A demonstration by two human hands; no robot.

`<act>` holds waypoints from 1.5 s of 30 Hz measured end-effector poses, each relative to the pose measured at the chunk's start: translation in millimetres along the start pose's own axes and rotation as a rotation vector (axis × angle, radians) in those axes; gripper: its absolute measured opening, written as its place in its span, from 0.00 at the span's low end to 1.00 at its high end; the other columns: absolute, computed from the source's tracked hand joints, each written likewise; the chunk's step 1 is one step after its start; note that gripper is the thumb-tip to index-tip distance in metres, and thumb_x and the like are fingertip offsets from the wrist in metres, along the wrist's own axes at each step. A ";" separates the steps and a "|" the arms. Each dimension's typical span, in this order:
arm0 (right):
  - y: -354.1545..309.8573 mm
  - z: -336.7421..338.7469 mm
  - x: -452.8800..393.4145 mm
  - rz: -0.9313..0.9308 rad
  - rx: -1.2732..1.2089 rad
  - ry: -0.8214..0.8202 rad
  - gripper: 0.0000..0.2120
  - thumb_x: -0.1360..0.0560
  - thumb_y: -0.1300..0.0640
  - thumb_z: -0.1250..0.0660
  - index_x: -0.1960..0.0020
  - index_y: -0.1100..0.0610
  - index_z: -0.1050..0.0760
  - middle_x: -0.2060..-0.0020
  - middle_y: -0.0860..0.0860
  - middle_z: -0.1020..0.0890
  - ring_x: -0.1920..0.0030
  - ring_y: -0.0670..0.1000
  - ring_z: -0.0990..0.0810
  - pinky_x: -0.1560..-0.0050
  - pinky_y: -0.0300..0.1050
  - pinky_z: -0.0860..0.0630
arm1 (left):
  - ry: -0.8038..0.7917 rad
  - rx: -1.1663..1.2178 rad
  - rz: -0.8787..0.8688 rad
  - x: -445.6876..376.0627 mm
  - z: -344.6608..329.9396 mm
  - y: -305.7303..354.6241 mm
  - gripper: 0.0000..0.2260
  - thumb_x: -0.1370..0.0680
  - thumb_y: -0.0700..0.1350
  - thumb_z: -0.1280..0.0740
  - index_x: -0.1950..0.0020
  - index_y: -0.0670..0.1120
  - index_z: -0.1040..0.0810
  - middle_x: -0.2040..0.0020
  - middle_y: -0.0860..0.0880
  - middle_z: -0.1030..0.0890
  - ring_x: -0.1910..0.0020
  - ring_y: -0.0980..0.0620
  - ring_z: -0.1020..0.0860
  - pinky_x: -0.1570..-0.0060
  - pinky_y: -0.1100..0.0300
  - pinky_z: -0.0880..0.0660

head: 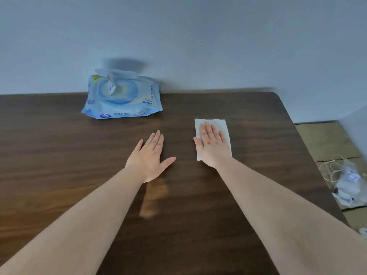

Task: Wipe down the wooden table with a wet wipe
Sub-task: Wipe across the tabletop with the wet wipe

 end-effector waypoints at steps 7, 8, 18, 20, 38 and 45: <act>-183.7 -15.5 -3.3 0.436 0.097 -0.065 0.28 0.19 0.42 0.62 0.23 0.51 0.63 0.22 0.48 0.59 0.24 0.49 0.63 0.27 0.48 0.65 | 0.108 0.043 0.308 92.7 -11.4 -146.1 0.37 0.24 0.67 0.56 0.23 0.45 0.60 0.22 0.49 0.60 0.24 0.53 0.60 0.26 0.52 0.57; -207.9 -19.3 -4.4 0.477 0.109 -0.068 0.28 0.19 0.42 0.62 0.23 0.51 0.63 0.22 0.48 0.59 0.24 0.49 0.62 0.26 0.48 0.65 | 0.107 0.044 0.349 107.0 -13.3 -165.4 0.37 0.24 0.67 0.56 0.23 0.45 0.60 0.22 0.49 0.60 0.24 0.53 0.60 0.26 0.52 0.57; -430.3 -53.6 -9.4 0.791 0.144 -0.043 0.28 0.19 0.42 0.60 0.23 0.51 0.58 0.22 0.47 0.54 0.23 0.48 0.59 0.25 0.49 0.61 | 0.023 0.180 0.820 244.1 -57.8 -326.5 0.53 0.36 0.77 0.59 0.24 0.42 0.64 0.22 0.46 0.63 0.24 0.50 0.61 0.25 0.49 0.55; -474.3 -62.0 -7.9 0.847 0.147 -0.011 0.28 0.19 0.42 0.59 0.23 0.52 0.56 0.22 0.48 0.52 0.23 0.50 0.56 0.25 0.50 0.61 | 0.082 0.193 0.797 250.2 -66.1 -331.0 0.52 0.37 0.77 0.60 0.25 0.43 0.65 0.23 0.47 0.64 0.24 0.51 0.62 0.25 0.48 0.57; -567.8 -74.5 6.5 1.016 0.216 -0.025 0.29 0.19 0.41 0.60 0.23 0.52 0.57 0.22 0.49 0.53 0.23 0.50 0.56 0.24 0.51 0.60 | 0.162 0.196 0.762 247.6 -74.1 -335.7 0.48 0.33 0.77 0.61 0.25 0.46 0.65 0.23 0.48 0.63 0.24 0.49 0.63 0.26 0.47 0.60; -420.3 -45.4 -11.9 0.707 0.143 -0.061 0.29 0.20 0.40 0.61 0.23 0.50 0.59 0.22 0.46 0.56 0.23 0.47 0.60 0.26 0.47 0.63 | 0.101 -0.019 0.562 236.7 -57.2 -308.7 0.38 0.26 0.67 0.65 0.24 0.43 0.62 0.22 0.48 0.62 0.24 0.53 0.61 0.26 0.53 0.58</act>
Point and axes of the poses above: each hand's wrist, its own x-axis away from the middle knuckle, its own z-axis out of the back of the hand, y = z × x, the point moved 2 cm from there along -x, towards the middle knuckle
